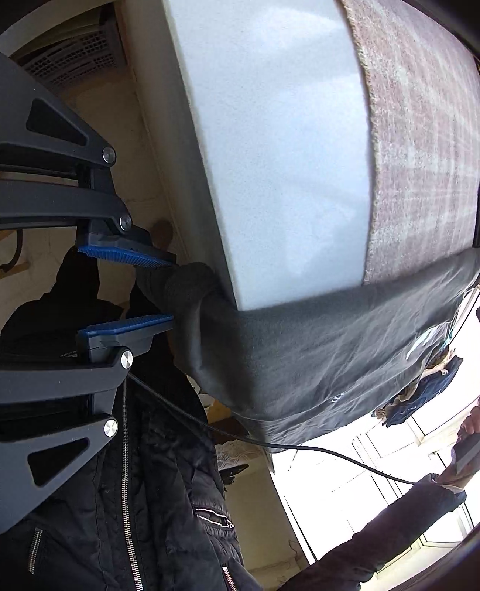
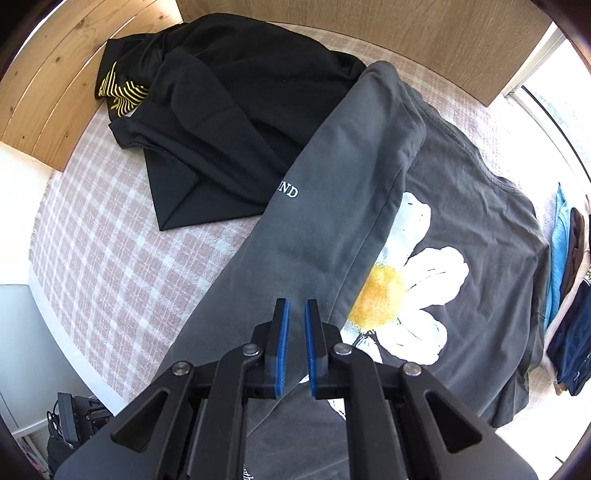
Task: Fold clothes
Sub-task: 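Lift the hoodie with both tools and fold it lengthwise over itself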
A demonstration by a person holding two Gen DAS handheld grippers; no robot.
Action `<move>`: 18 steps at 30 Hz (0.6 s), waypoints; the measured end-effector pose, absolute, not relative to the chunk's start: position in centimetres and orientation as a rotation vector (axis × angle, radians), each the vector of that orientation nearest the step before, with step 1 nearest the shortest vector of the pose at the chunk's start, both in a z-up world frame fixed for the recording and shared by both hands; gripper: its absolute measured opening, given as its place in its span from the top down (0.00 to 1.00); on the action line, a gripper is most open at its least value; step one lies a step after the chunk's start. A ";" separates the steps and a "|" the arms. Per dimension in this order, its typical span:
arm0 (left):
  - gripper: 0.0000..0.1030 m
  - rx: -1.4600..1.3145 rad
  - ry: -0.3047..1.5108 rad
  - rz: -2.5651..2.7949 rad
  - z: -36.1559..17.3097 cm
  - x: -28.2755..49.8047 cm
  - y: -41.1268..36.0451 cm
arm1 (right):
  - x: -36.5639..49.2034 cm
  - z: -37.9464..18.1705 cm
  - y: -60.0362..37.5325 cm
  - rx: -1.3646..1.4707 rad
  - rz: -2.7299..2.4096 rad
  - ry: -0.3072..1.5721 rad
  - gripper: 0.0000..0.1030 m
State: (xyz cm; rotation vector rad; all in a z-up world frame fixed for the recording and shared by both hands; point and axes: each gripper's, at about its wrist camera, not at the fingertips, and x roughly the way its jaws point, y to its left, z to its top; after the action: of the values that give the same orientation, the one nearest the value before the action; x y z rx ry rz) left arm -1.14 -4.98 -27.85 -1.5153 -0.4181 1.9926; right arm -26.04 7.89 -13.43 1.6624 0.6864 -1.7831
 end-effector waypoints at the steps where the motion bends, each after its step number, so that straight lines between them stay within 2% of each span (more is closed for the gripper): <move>1: 0.76 -1.518 -0.417 1.996 -27.8 -1.1 -5.0 | -25.6 -13.3 8.0 1.658 -1.776 0.694 0.91; 6: 0.77 -1.533 -0.406 2.019 -27.6 -0.8 -5.0 | -22.7 -13.9 4.9 1.501 -1.724 0.828 0.91; 7: 0.81 -1.536 -0.404 2.024 -27.5 -0.8 -5.0 | -21.6 -14.1 4.2 1.461 -1.693 0.874 0.91; 8: 0.88 -1.539 -0.401 2.028 -27.5 -0.7 -5.0 | -20.2 -14.2 3.7 1.424 -1.652 0.927 0.91; 11: 0.95 -1.548 -0.395 2.042 -27.3 -0.5 -5.0 | -15.7 -16.0 3.0 1.402 -1.490 1.026 0.91; 18: 0.97 -1.535 -0.358 2.078 -25.7 1.3 -4.3 | -9.2 -20.8 1.3 1.319 -1.319 1.182 0.91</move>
State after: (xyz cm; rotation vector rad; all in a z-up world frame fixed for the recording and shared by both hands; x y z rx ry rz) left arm 1.28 -4.32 -25.72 -1.5355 -0.3579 2.0778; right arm -9.20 1.25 -20.81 1.3186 1.1825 -1.3189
